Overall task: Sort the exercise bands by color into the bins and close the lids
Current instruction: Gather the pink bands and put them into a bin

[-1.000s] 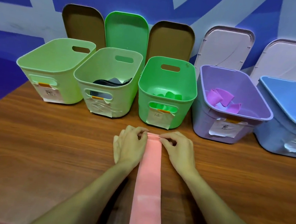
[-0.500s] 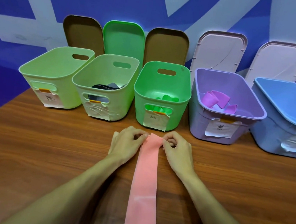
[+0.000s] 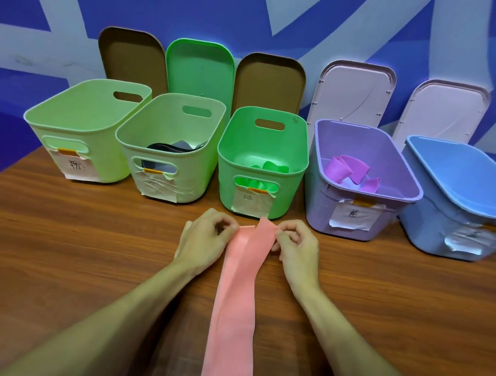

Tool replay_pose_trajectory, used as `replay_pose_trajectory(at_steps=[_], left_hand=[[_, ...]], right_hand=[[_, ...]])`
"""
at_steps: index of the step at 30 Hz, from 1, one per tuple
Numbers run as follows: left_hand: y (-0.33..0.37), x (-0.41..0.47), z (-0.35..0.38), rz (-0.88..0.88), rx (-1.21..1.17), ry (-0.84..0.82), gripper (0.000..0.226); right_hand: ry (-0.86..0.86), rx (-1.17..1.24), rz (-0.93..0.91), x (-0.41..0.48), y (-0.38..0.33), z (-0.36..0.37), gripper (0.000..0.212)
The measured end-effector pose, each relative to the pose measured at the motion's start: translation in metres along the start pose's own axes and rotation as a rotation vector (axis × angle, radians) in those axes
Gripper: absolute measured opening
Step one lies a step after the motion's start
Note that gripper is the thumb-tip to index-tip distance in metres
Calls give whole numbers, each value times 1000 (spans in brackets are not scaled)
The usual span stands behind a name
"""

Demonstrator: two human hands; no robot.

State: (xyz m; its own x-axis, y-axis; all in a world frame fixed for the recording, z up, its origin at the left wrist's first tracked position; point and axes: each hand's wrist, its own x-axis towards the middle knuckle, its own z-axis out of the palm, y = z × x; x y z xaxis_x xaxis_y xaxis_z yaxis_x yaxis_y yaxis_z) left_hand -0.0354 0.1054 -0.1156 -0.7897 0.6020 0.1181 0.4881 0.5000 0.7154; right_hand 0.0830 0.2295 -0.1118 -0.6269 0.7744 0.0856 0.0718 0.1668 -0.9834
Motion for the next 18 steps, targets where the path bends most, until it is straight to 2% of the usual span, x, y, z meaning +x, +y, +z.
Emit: replay_pose_trajectory(at_steps=[2, 5, 8, 15, 18], left_hand=[[-1, 1, -3, -46, -48, -46, 12], [4, 3, -23, -128, -337, -164, 11], [17, 5, -50, -118, -476, -228, 11], [85, -13, -96, 99, -486, -188, 10], [111, -21, -116, 203, -409, -185, 16]], right_hand=[[5, 55, 33, -6, -8, -5, 19], [-61, 108, 70, -11, -29, -15, 15], [-121, 137, 74, -15, -58, -23, 10], [-108, 109, -6, -30, -113, -34, 12], [-104, 118, -58, -34, -139, -41, 15]])
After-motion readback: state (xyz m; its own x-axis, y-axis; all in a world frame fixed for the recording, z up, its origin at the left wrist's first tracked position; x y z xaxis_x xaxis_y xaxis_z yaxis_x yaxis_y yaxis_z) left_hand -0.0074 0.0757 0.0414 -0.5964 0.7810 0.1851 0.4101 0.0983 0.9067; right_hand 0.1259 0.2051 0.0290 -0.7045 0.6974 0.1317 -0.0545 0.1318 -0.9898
